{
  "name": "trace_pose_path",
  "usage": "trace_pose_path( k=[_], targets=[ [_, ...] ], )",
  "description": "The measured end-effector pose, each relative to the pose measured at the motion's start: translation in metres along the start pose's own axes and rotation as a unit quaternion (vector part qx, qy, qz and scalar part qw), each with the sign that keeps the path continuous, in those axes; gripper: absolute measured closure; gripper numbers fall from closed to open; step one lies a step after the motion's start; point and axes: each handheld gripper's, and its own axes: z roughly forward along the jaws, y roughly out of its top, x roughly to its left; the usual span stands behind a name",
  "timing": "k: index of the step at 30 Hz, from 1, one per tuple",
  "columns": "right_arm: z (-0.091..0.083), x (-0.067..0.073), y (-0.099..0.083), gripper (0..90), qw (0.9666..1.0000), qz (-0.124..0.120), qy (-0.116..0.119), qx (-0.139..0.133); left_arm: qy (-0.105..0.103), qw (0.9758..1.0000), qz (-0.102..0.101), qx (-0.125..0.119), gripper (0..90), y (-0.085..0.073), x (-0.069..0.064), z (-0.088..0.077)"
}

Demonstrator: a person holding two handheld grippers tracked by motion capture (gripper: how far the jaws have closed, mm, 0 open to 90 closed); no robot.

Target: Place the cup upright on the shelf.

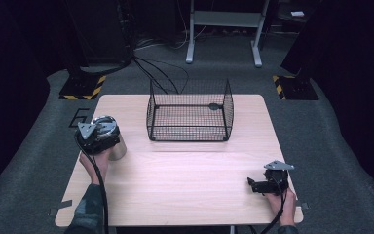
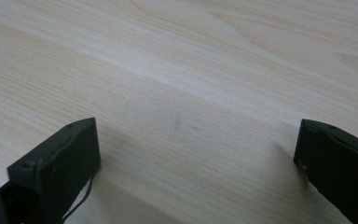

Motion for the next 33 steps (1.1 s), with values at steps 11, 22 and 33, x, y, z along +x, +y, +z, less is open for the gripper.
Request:
trace_pose_path(
  k=[11,22,33],
  targets=[
    [0.0,0.0,0.0,0.0,1.0,0.0,0.0,-0.001,0.003,1.0,0.009,-0.001,3.4,0.0,-0.002,0.0],
    [0.0,0.0,0.0,0.0,1.0,0.001,0.0,-0.001,0.0,0.9998,0.019,0.001,3.9,0.0,0.001,-0.004],
    [0.0,0.0,0.0,0.0,1.0,0.001,0.0,-0.001,-0.013,0.9995,0.027,-0.01,3.9,0.005,0.001,-0.018]
  ],
)
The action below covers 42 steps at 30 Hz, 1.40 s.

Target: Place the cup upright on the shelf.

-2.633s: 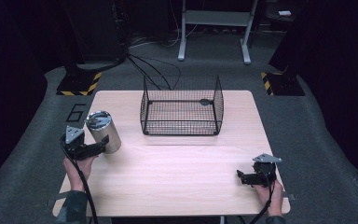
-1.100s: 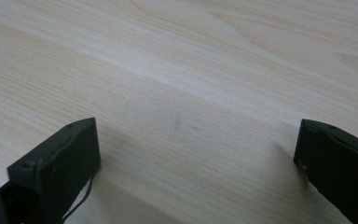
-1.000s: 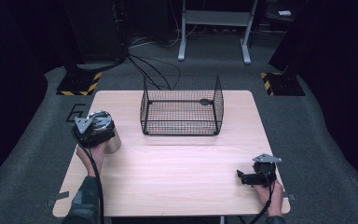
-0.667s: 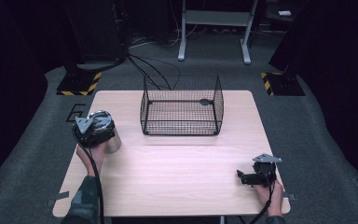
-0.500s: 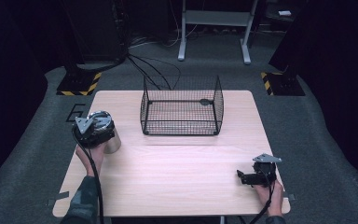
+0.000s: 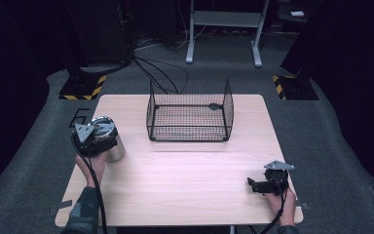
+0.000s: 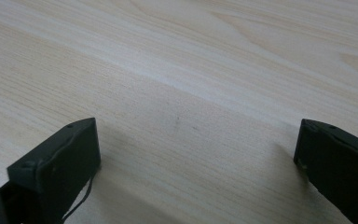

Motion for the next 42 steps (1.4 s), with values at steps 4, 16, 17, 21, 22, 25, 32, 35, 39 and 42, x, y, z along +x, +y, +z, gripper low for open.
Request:
trace_pose_path(
  k=[4,16,17,21,22,25,32,35,39,42],
  targets=[
    [0.0,0.0,0.0,0.0,1.0,0.0,0.0,0.0,-0.01,1.0,0.002,-0.001,3.9,0.003,-0.002,-0.005],
    [0.0,0.0,0.0,0.0,1.0,0.0,0.0,0.0,-0.037,0.9992,0.016,-0.007,3.9,0.014,-0.013,-0.017],
    [0.0,0.0,0.0,0.0,1.0,0.0,0.0,0.0,-0.042,0.9989,0.02,-0.009,3.9,0.016,-0.015,-0.019],
    [0.0,0.0,0.0,0.0,1.0,0.0,0.0,0.0,-0.05,0.9985,0.019,-0.013,3.9,0.018,-0.018,-0.022],
    [0.0,0.0,0.0,0.0,1.0,0.0,0.0,0.0,-0.052,0.9983,0.02,-0.014,3.9,0.019,-0.019,-0.023],
    [0.0,0.0,0.0,0.0,1.0,0.0,0.001,0.0,-0.063,0.9977,0.02,-0.016,3.9,0.023,-0.023,-0.026],
    [0.0,0.0,0.0,0.0,1.0,0.0,0.0,0.0,-0.08,0.9964,0.024,-0.015,3.9,0.028,-0.03,-0.029],
    [0.0,0.0,0.0,0.0,1.0,0.0,0.001,0.0,-0.088,0.9956,0.024,-0.019,3.9,0.03,-0.034,-0.03],
    [0.0,0.0,0.0,0.0,1.0,0.0,0.001,0.0,-0.099,0.9945,0.029,-0.02,3.9,0.035,-0.04,-0.031],
    [0.0,0.0,0.0,0.0,1.0,0.0,0.001,0.0,-0.105,0.9938,0.031,-0.02,3.9,0.037,-0.043,-0.031]
  ],
)
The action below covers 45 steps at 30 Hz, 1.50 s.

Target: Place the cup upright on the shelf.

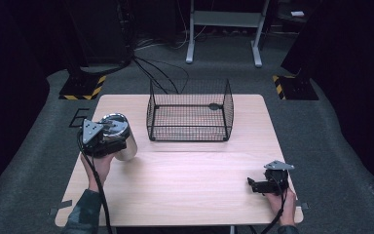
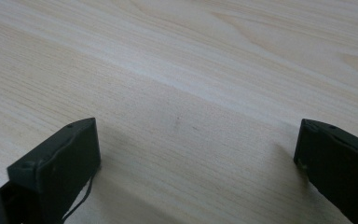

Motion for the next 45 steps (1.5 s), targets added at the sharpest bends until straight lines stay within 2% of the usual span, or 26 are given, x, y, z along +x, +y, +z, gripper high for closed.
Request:
trace_pose_path(
  k=[20,29,41,45],
  targets=[
    [0.0,0.0,0.0,0.0,1.0,0.0,0.0,0.0,-0.044,0.9989,0.014,0.009,3.9,0.012,-0.023,0.01],
    [0.0,0.0,0.0,0.0,1.0,0.0,0.0,0.0,-0.06,0.9978,0.027,0.009,3.9,0.019,-0.035,0.016],
    [0.0,0.0,0.0,0.0,1.0,0.0,0.0,0.0,-0.088,0.9949,0.049,0.012,3.9,0.031,-0.054,0.025],
    [0.0,0.0,0.0,0.0,1.0,0.0,0.0,0.0,-0.105,0.9934,0.044,0.011,3.9,0.037,-0.059,0.026]
  ],
)
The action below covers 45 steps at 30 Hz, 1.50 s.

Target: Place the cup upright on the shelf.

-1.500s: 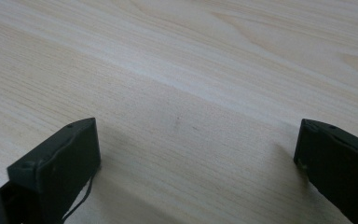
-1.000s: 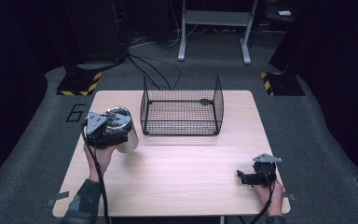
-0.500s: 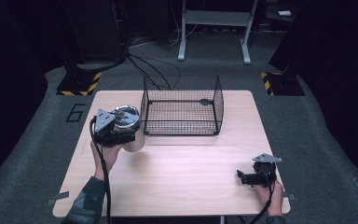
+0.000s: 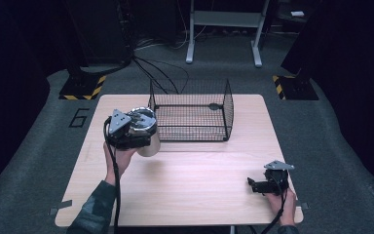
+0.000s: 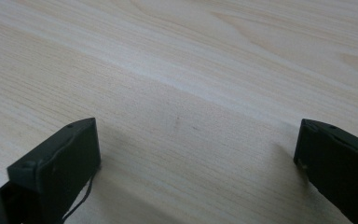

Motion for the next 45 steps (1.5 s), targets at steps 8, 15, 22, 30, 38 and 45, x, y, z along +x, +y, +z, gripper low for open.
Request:
trace_pose_path(
  k=[8,15,22,30,38,45],
  targets=[
    [0.0,0.0,0.0,0.0,1.0,0.0,0.0,0.0,-0.012,0.9998,0.015,-0.003,3.9,0.015,-0.009,0.009],
    [0.0,0.0,0.0,0.0,1.0,0.0,0.0,0.0,-0.021,0.9996,0.02,-0.005,3.9,0.028,-0.016,0.019],
    [0.0,0.0,0.0,0.0,1.0,0.0,0.0,0.0,-0.031,0.9992,0.025,-0.004,3.9,0.042,-0.018,0.028],
    [0.0,0.0,0.0,0.0,1.0,0.0,0.0,0.0,-0.04,0.9989,0.025,-0.005,3.9,0.058,-0.019,0.04],
    [0.0,0.0,0.0,0.0,1.0,0.0,0.0,0.0,-0.043,0.9986,0.03,-0.007,3.9,0.072,-0.022,0.052],
    [0.0,0.0,0.0,0.0,1.0,0.0,0.0,0.0,-0.044,0.9984,0.035,-0.007,3.9,0.086,-0.025,0.066]
  ],
)
